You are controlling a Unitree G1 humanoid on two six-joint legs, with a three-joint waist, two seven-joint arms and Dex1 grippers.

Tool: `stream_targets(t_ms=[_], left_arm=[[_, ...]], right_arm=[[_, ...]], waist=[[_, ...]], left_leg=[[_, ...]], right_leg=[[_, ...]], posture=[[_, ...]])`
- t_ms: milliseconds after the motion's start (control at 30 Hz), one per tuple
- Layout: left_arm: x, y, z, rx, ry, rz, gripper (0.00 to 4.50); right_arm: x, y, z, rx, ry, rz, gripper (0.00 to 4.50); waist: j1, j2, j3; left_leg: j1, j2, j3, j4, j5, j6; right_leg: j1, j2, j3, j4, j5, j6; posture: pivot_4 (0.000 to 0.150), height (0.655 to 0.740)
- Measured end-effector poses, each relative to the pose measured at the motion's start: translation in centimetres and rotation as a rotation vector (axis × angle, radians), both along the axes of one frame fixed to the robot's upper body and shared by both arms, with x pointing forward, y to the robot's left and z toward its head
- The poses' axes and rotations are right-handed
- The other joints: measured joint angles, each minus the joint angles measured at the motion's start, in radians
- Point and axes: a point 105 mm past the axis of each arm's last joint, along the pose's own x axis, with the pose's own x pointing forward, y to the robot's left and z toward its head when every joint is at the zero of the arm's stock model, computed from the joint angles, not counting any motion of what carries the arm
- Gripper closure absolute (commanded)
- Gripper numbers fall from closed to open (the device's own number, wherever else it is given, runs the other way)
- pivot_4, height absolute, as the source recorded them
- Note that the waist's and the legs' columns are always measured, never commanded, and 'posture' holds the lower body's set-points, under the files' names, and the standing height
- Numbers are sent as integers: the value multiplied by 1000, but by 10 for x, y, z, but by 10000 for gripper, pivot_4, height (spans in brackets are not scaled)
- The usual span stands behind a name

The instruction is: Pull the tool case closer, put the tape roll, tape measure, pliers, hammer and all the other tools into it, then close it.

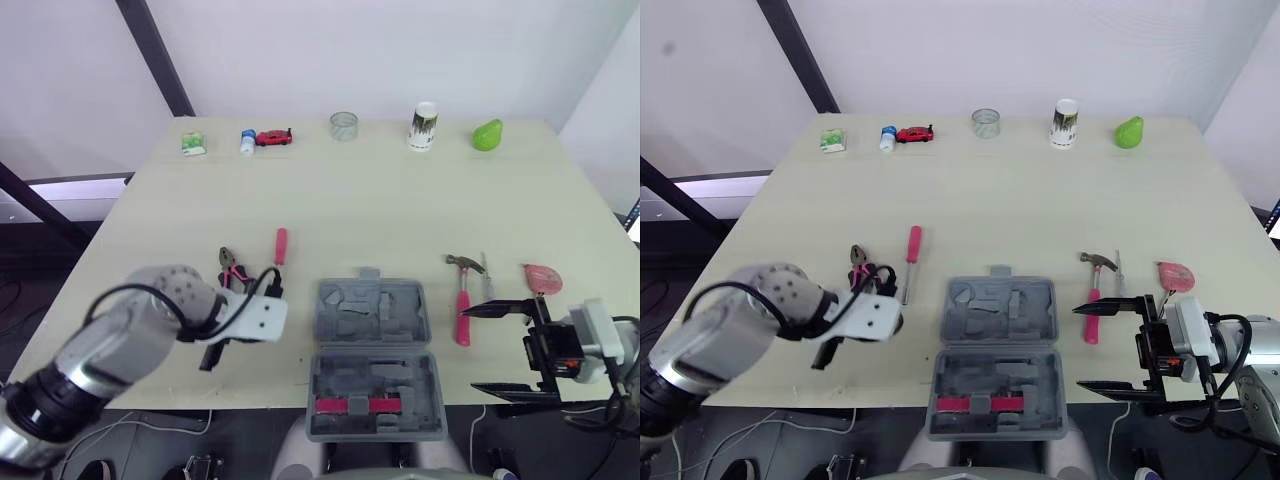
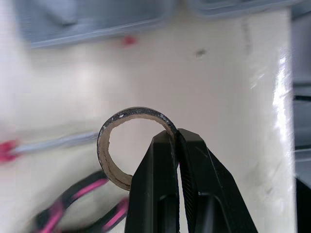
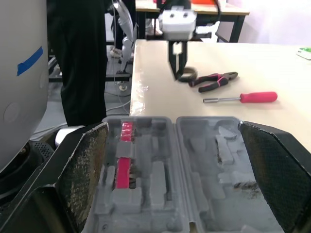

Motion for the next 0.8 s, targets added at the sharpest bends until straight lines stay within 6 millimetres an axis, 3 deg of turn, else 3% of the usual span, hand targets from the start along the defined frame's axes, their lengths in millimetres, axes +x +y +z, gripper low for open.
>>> stream_targets(t_ms=[100, 200, 300, 533, 800], left_arm=[[11, -10, 17, -9, -37, -30, 44754], [23, -39, 23, -88, -62, -89, 44754], [29, -60, 15, -144, -34, -113, 44754], [38, -88, 9, -236, 29, -75, 44754], [48, -96, -22, -299, 115, 28, 44754]], right_arm=[[3, -3, 4, 18, 0, -28, 0], [10, -9, 9, 54, 12, -77, 0], [13, -15, 9, 58, 18, -102, 0], [13, -20, 8, 60, 36, -113, 0], [9, -28, 8, 45, 58, -130, 0]], waist=[[1, 0, 0], [0, -1, 1], [-3, -2, 1], [-2, -2, 1], [-3, -3, 2]], left_leg=[[0, -1, 0, 1, 0, 0], [-1, -1, 0, 2, 0, 0], [-1, -2, 0, 2, 0, 0], [-1, -1, -1, 2, 0, 0], [-1, 0, -1, 2, 0, 0]], right_leg=[[0, 0, 0, 0, 0, 0], [0, 0, 0, 0, 0, 0], [0, 1, 1, 0, 0, 1], [0, 3, 1, 0, 0, 0], [0, 2, 1, 1, 0, 0]], posture=[[1500, 7400], [1500, 7400], [1500, 7400], [1500, 7400], [1500, 7400]])
